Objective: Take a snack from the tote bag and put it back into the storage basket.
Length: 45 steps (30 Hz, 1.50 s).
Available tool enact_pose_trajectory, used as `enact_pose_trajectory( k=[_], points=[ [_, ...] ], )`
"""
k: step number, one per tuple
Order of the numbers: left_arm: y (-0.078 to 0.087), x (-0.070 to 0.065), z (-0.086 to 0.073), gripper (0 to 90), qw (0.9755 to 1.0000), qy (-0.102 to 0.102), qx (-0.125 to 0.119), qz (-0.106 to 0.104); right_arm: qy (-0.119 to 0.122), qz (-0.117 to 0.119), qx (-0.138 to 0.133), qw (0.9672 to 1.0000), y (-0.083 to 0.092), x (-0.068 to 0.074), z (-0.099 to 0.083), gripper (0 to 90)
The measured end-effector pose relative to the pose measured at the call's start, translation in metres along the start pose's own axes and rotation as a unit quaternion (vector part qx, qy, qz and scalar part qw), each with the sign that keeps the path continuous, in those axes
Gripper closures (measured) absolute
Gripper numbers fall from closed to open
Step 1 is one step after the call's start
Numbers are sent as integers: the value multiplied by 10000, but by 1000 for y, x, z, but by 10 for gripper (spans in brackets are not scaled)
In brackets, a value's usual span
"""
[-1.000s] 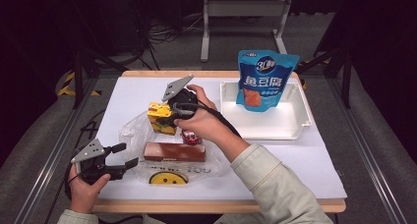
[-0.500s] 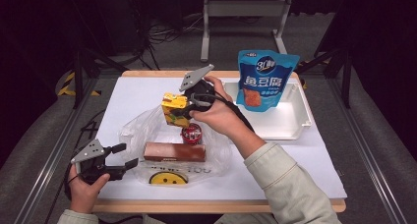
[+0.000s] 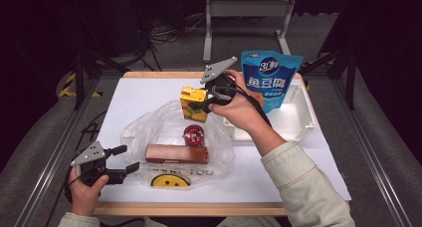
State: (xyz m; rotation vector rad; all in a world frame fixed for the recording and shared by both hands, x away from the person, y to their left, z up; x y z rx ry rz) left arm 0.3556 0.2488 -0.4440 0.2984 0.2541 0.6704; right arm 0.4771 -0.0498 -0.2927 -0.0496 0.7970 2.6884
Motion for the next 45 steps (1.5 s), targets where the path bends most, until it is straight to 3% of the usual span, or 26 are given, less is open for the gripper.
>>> enact_pose_trajectory(
  k=[23,45],
  points=[
    [1,1,-1,159,10000,-36,-35,12,-148,-376,1,9992,40,-34,-18,534],
    [1,1,-1,155,10000,-64,-21,-4,-418,-771,46,9961,71,-64,-39,535]
  ],
)
Point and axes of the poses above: each handheld gripper's, and its own axes: y roughly backward along the jaws, z roughly out of its top, x roughly to its left, the point moved 5 cm from there along -y, roughly forward along the jaws, and after that the axes turned 6 degrees about -x, right-handed, at the moved point
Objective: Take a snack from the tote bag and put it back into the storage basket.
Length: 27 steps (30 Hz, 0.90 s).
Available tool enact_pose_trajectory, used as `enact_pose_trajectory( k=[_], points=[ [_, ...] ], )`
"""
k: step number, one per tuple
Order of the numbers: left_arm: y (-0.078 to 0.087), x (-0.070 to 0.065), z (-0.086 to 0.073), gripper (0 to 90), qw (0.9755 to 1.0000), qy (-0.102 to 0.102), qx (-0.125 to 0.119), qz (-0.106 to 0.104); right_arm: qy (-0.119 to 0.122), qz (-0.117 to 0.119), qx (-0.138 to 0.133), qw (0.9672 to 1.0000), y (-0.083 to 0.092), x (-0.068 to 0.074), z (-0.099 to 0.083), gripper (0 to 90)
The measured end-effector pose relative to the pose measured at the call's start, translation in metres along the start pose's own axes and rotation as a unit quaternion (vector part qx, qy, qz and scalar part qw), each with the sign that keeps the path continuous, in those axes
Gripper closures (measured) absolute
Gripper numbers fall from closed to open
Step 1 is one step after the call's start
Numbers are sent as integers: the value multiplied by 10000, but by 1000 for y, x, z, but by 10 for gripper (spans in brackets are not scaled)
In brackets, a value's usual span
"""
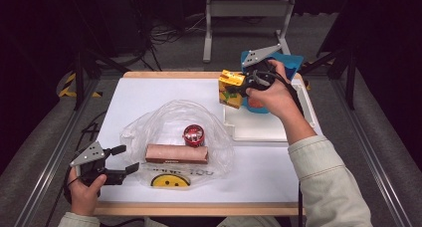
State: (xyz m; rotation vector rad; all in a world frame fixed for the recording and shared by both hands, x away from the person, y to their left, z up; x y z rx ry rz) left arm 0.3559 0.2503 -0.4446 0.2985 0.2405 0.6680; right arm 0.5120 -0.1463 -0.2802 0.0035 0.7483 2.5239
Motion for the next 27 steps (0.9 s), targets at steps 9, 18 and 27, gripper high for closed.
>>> enact_pose_trajectory(
  k=[9,18,27],
  points=[
    [0,0,0,153,10000,0,1,-5,-11,-169,166,9997,5,-12,-9,535],
    [0,0,0,151,10000,2,18,-6,-214,-246,216,9992,5,-22,-25,536],
    [0,0,0,151,10000,1,15,-7,-266,-320,204,9989,-3,-27,-38,535]
  ],
)
Point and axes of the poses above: each handheld gripper's, and its own axes: y roughly backward along the jaws, z roughly out of its top, x roughly to its left, the point moved 5 cm from there along -y, roughly forward along the jaws, and after that the axes turned 6 degrees about -x, right-handed, at the moved point
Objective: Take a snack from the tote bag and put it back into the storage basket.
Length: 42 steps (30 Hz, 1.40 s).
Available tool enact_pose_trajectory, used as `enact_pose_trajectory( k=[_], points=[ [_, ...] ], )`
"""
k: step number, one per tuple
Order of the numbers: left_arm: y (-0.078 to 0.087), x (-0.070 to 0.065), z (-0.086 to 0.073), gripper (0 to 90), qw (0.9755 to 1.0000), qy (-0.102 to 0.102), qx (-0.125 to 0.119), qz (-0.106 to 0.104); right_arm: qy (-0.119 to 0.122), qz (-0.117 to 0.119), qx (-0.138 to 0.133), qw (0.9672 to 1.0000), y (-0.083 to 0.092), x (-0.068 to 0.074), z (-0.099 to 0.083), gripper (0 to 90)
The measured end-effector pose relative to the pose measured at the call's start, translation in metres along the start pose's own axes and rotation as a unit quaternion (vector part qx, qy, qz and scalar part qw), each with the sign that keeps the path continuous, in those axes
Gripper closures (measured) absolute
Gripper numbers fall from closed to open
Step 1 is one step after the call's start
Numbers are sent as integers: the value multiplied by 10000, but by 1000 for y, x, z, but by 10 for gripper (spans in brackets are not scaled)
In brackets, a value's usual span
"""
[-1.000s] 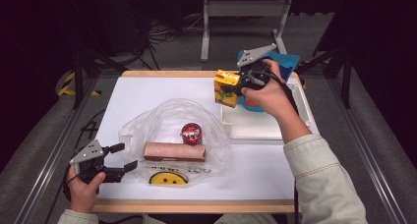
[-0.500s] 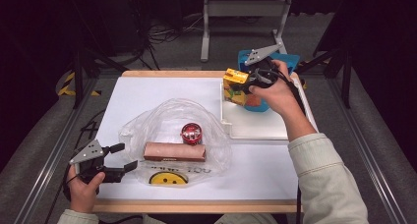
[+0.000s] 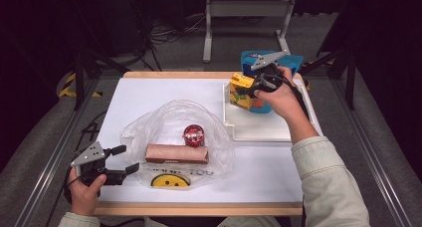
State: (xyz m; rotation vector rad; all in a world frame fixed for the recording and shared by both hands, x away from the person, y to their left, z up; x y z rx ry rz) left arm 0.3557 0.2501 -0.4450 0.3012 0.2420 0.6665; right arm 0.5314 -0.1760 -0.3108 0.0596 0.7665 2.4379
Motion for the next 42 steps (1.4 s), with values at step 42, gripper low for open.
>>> enact_pose_trajectory(
  k=[42],
  points=[
    [0,0,0,147,10000,-20,3,-16,-239,30,273,9993,-56,-1,-53,535]
  ],
)
Point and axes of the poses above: each handheld gripper's, and its own axes: y roughly backward along the jaws, z roughly out of its top, x roughly to its left, the point moved 5 cm from there along -y, roughly forward along the jaws, and after that the axes turned 6 degrees about -x, right-handed, at the moved point
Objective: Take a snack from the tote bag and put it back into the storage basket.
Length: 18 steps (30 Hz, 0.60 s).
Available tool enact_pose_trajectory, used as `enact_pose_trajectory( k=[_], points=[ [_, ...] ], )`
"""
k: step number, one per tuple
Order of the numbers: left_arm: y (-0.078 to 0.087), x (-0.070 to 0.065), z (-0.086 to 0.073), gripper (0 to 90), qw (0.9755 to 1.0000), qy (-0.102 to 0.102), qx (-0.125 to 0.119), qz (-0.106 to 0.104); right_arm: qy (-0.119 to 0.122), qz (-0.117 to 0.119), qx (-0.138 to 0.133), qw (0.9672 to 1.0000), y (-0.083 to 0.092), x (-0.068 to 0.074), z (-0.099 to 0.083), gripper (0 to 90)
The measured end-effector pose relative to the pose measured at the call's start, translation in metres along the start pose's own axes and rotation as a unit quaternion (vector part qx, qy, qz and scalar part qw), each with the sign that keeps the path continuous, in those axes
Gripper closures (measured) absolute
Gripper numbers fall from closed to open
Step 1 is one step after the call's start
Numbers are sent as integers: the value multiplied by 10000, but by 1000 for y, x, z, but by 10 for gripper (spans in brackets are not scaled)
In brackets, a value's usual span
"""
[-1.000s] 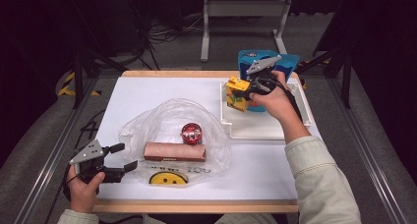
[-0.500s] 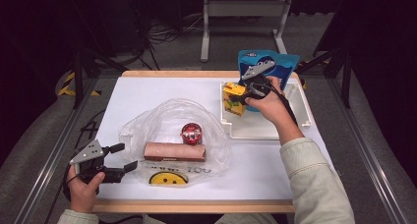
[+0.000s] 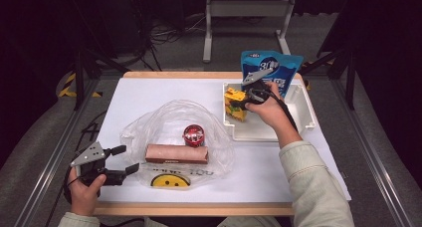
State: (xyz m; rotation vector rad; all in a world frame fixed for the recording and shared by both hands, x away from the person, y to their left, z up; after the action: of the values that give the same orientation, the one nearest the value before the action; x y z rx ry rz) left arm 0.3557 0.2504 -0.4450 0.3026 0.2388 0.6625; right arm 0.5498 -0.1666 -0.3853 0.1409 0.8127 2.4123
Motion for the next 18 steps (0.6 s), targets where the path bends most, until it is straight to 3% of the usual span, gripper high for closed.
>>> enact_pose_trajectory(
  k=[18],
  points=[
    [0,0,0,145,10000,31,11,-9,-25,-122,30,9999,-13,-4,-13,534]
  ],
)
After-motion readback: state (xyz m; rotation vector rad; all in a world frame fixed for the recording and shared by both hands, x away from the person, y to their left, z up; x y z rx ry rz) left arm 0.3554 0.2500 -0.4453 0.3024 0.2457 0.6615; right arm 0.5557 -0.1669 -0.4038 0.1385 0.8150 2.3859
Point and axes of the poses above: each handheld gripper's, and its own axes: y roughly backward along the jaws, z roughly out of its top, x roughly to its left, the point moved 5 cm from there along -y, roughly forward along the jaws, and after that the axes turned 6 degrees about -x, right-handed, at the moved point
